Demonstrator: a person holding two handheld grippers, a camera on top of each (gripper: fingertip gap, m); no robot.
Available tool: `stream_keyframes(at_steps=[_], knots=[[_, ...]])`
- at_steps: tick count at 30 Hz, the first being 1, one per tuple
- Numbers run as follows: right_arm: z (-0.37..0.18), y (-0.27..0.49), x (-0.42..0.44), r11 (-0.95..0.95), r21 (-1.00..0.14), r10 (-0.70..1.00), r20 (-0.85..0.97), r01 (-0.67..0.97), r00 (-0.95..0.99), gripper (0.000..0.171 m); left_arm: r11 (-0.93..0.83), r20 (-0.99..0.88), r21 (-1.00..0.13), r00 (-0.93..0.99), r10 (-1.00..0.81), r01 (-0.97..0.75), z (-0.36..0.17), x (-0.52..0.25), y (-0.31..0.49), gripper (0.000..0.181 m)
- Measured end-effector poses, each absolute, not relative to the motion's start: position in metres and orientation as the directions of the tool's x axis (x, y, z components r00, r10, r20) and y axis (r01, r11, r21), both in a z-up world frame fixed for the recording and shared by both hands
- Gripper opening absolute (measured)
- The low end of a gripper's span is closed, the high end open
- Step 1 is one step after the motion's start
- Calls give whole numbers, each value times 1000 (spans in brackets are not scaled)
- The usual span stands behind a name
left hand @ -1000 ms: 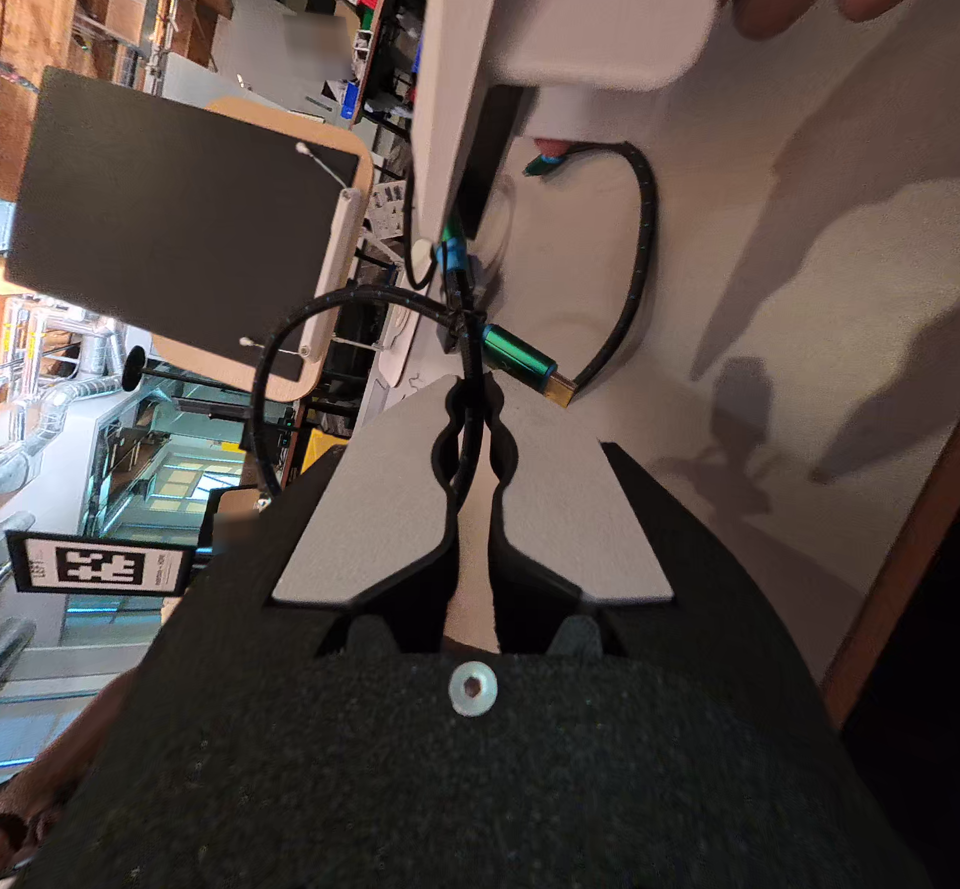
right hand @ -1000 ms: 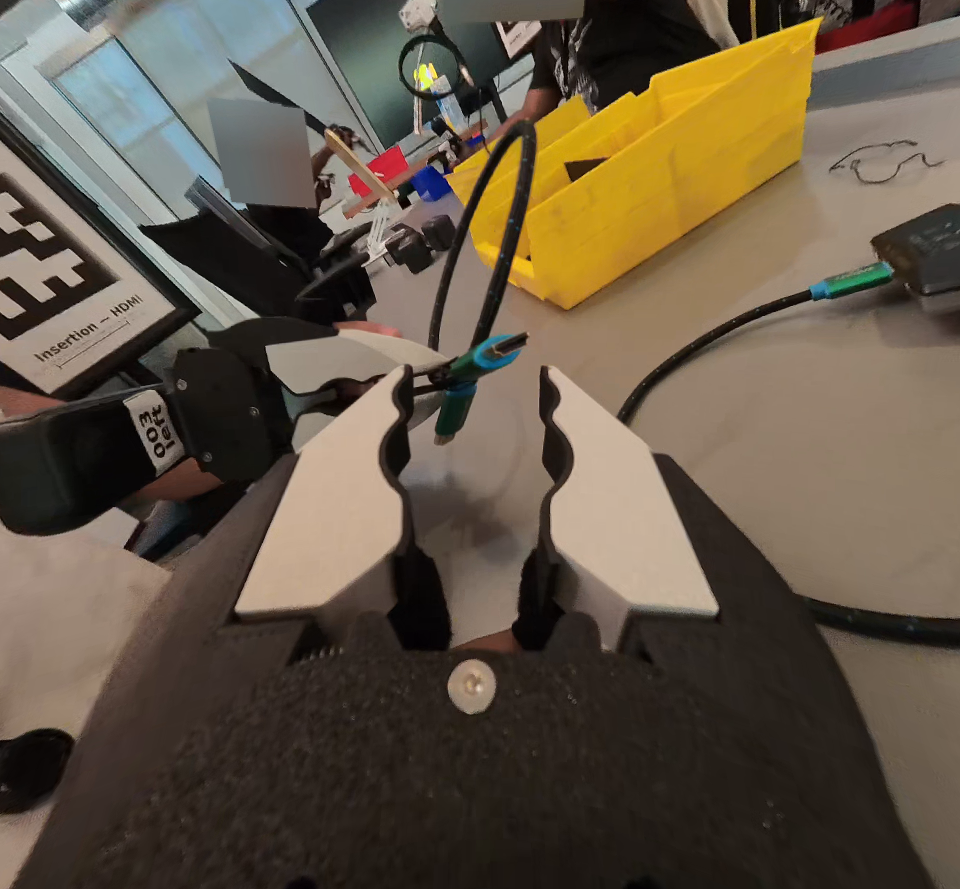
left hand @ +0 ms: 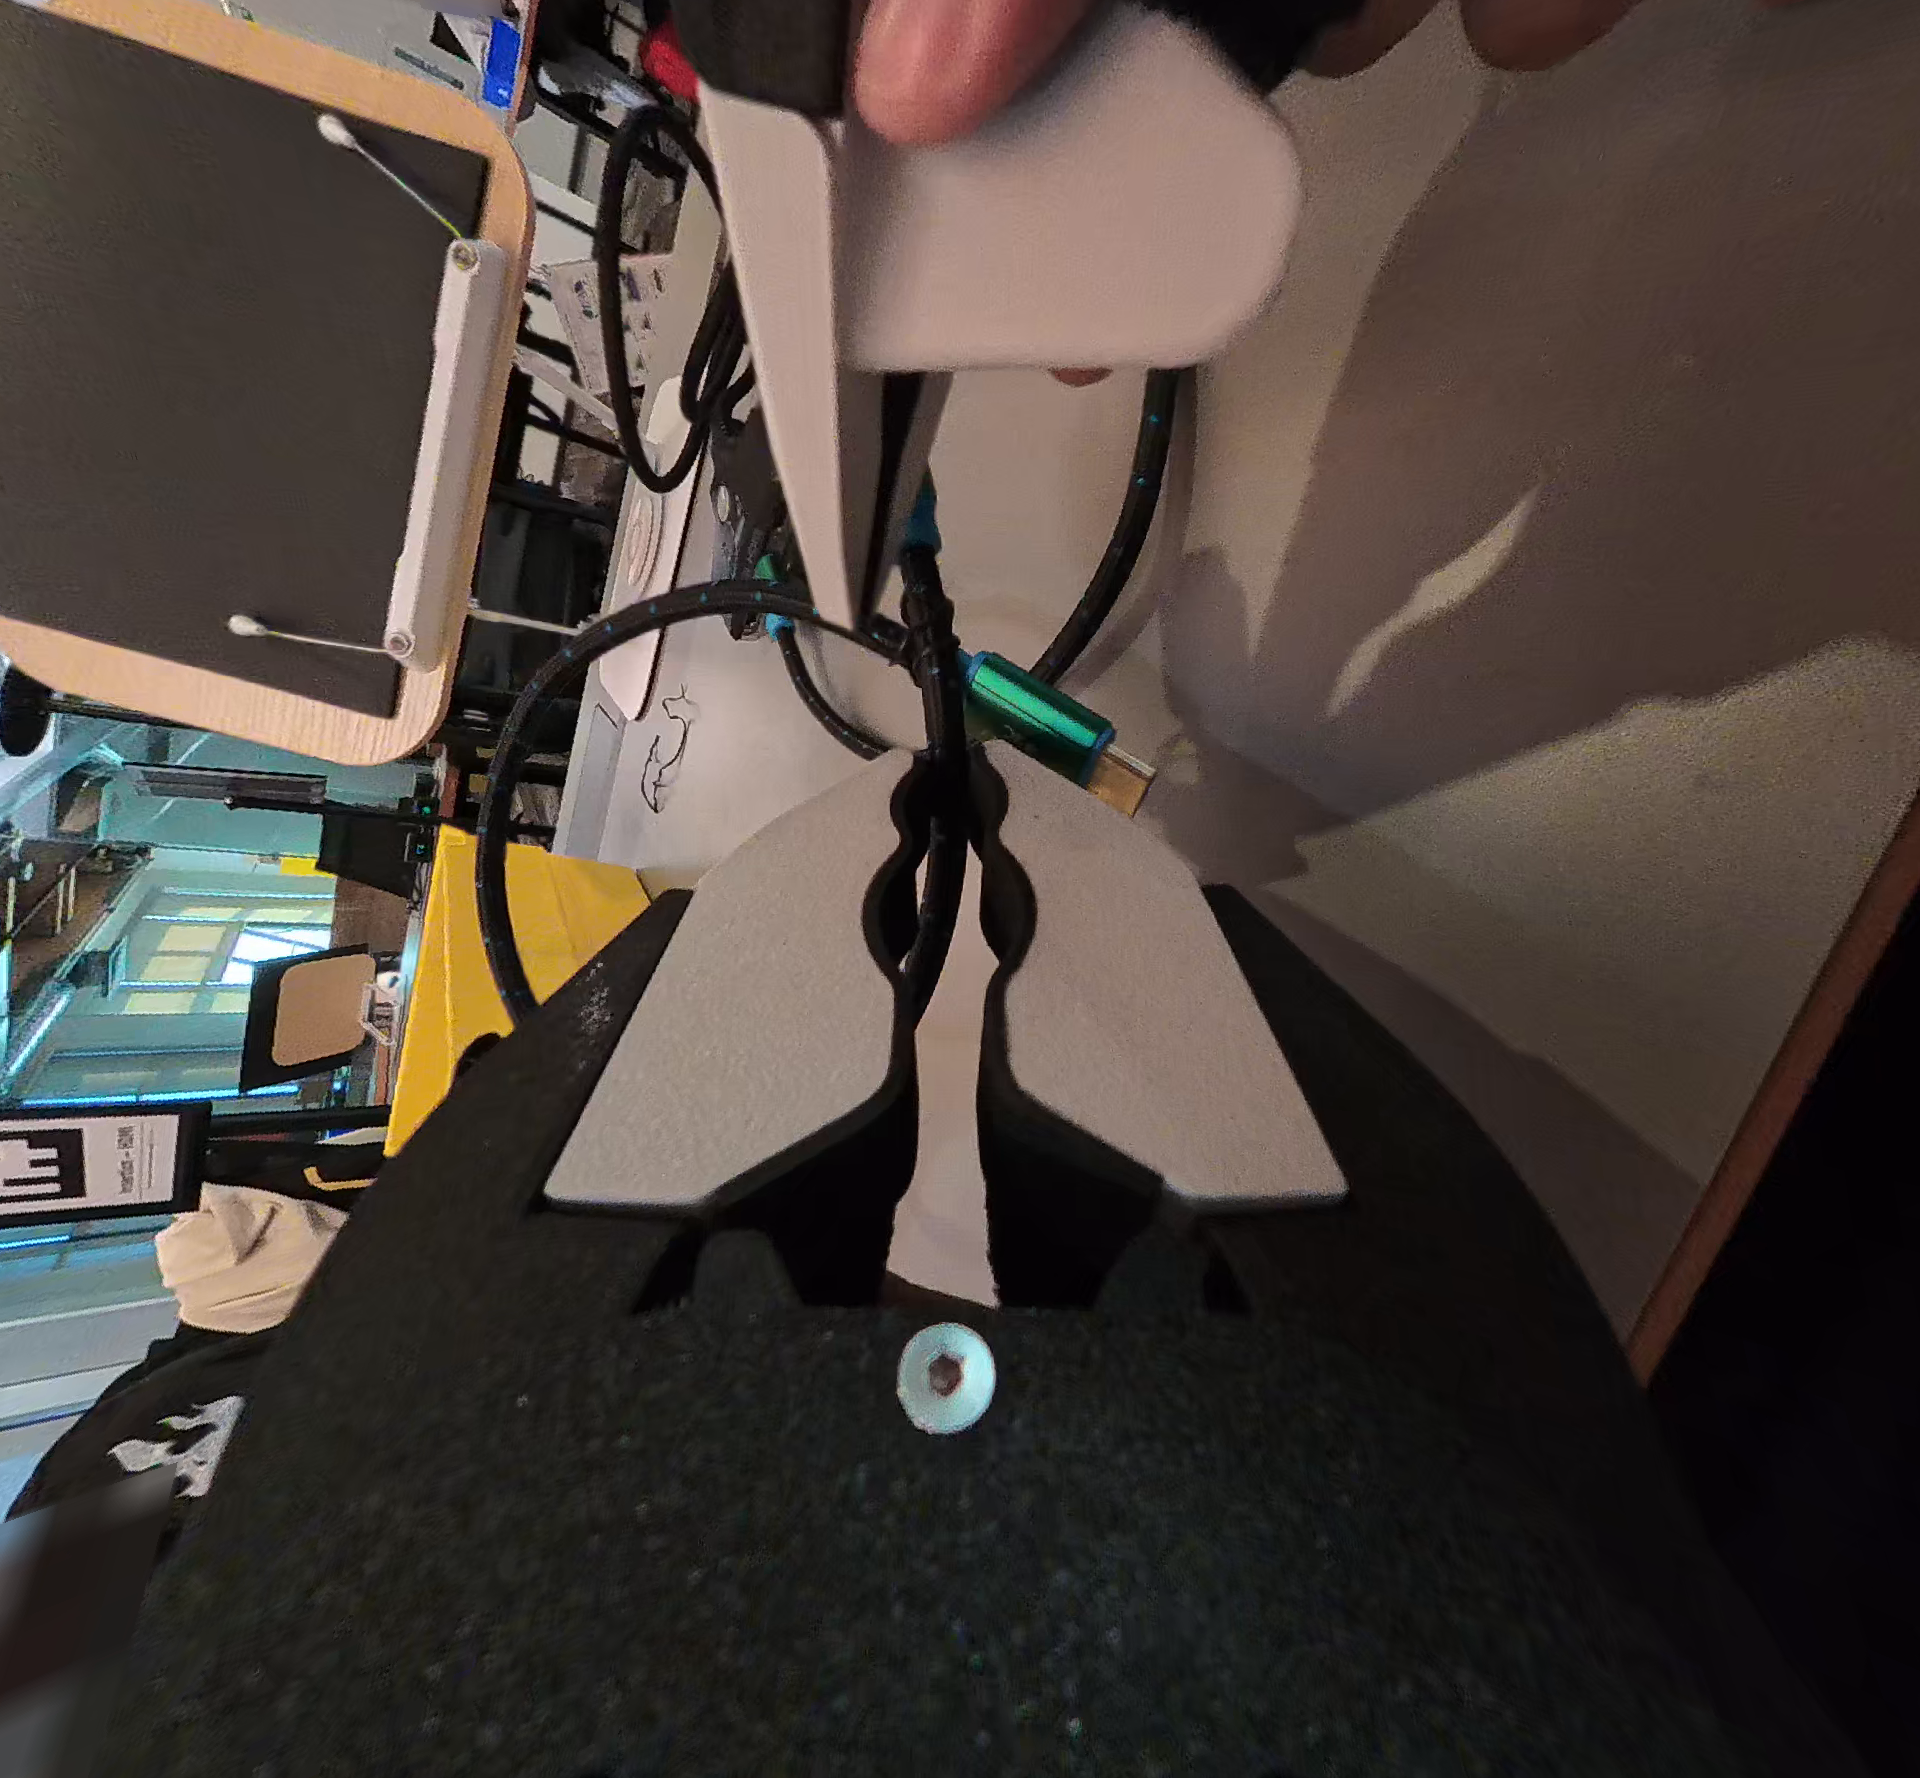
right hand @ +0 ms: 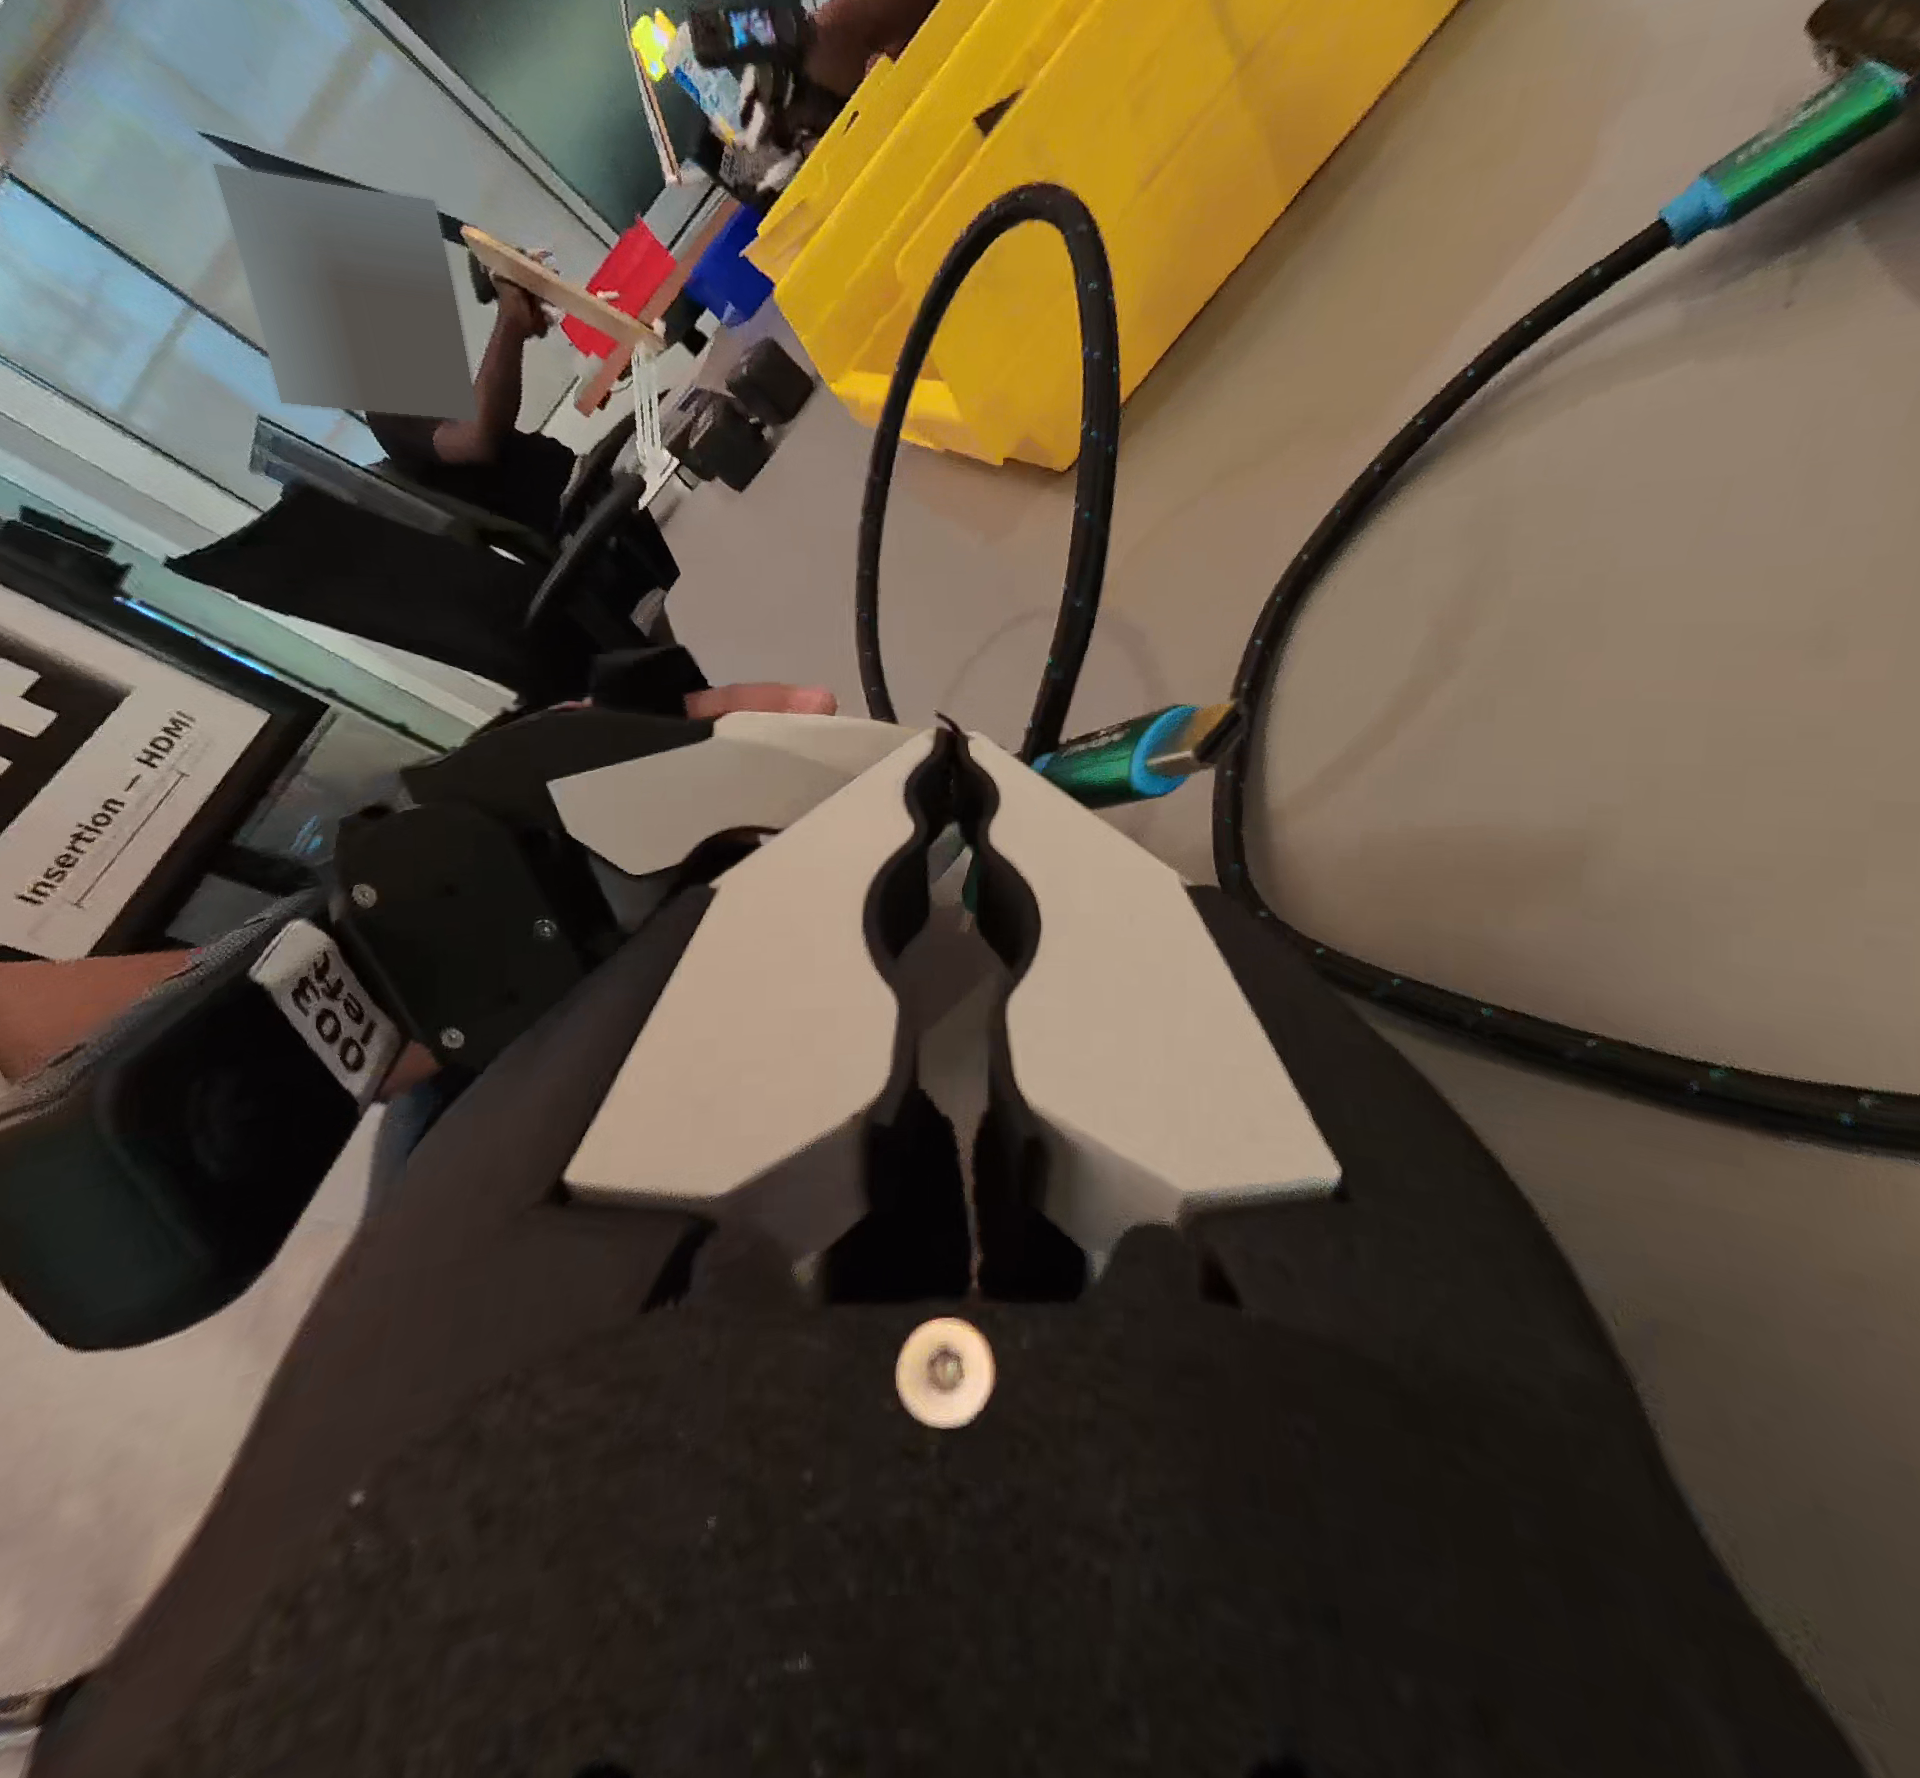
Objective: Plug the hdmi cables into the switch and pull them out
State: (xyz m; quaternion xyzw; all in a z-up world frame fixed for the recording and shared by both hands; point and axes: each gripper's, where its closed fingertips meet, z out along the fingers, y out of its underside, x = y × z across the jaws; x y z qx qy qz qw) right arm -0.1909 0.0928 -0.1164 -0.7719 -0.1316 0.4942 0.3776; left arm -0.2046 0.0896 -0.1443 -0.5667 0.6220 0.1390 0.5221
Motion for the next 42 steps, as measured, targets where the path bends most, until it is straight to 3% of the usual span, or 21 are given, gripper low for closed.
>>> stream_keyframes(at_steps=[3,6,9,10,12,18,22,31,42], knots=[[-123,91,-191,-693,-709,578,-657,-135,484,0,285,-784,-443,213,-583,-850,-146,-206,94,6],[-107,89,-191,-615,-778,650,-593,-128,475,0,264,-777,-449,227,-588,-854,-147,-213,101,6],[-106,93,-183,-391,-919,741,-278,56,612,1,265,-774,-445,218,-595,-856,-150,-215,103,6],[-107,97,-180,-317,-939,739,-156,134,656,11,272,-773,-445,213,-597,-853,-151,-214,102,6],[-110,95,-182,-245,-941,751,-32,233,659,23,293,-778,-438,196,-597,-849,-152,-211,100,6],[-127,93,-183,-171,-901,787,117,398,605,23,362,-824,-384,137,-550,-850,-151,-205,94,6],[-126,89,-186,-187,-914,813,62,360,579,0,408,-862,-325,90,-499,-853,-148,-203,90,6],[-123,89,-185,-267,-921,816,-59,285,575,0,468,-898,-255,29,-438,-846,-145,-203,86,6],[-127,98,-188,-195,-901,772,102,387,627,0,626,-949,-51,-157,-272,-778,-148,-193,64,6]])
